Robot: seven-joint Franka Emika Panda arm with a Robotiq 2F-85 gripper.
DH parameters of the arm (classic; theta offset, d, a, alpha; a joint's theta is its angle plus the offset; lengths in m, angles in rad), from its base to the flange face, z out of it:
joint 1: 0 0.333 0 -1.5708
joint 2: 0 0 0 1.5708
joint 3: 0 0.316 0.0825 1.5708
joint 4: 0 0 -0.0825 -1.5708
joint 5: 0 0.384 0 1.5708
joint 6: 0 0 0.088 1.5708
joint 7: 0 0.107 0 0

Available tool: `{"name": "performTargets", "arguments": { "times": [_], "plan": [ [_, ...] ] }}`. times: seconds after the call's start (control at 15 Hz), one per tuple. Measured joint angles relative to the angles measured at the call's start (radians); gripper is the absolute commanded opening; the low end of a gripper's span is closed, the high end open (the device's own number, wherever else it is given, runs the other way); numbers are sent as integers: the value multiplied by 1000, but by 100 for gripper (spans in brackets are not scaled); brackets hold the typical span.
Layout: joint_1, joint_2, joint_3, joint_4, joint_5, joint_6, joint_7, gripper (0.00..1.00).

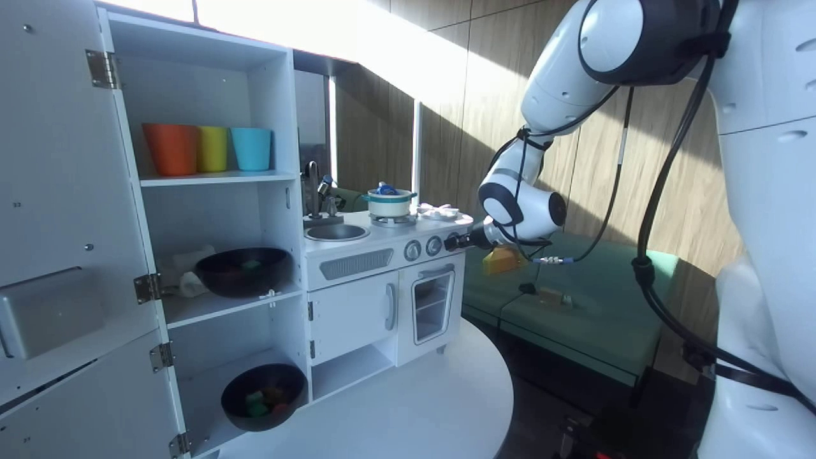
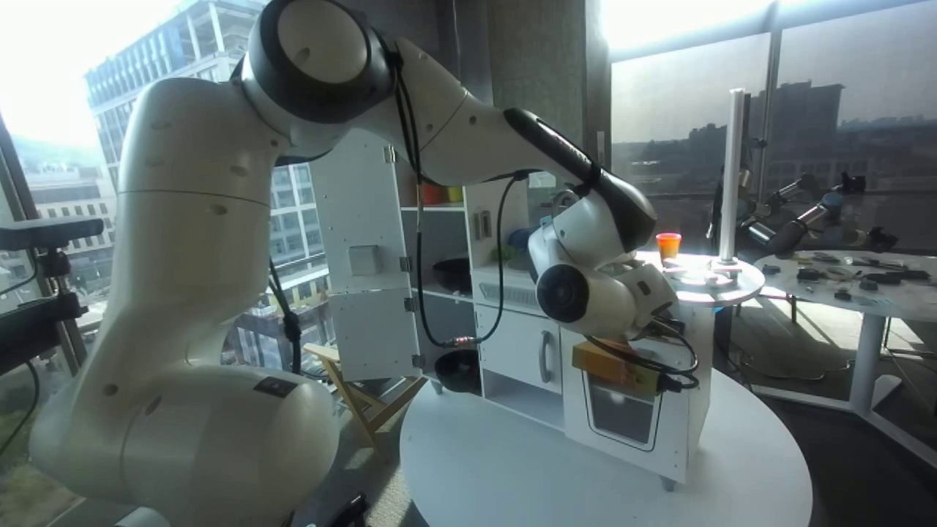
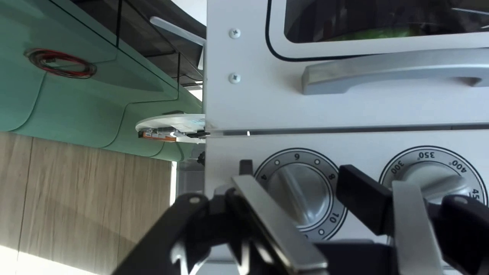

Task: Turn the first right switch to the right

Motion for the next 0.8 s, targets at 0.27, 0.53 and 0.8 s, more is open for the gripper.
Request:
{"name": "performTargets", "arguments": {
  "times": [0.27,0.53,0.8],
  "plan": [
    [61,7,-62,-11,-1,-11,6,22],
    [90,15,-97,-26,-1,-51,43,22],
    [87,11,-102,-46,0,-98,89,22]
  ]
}}
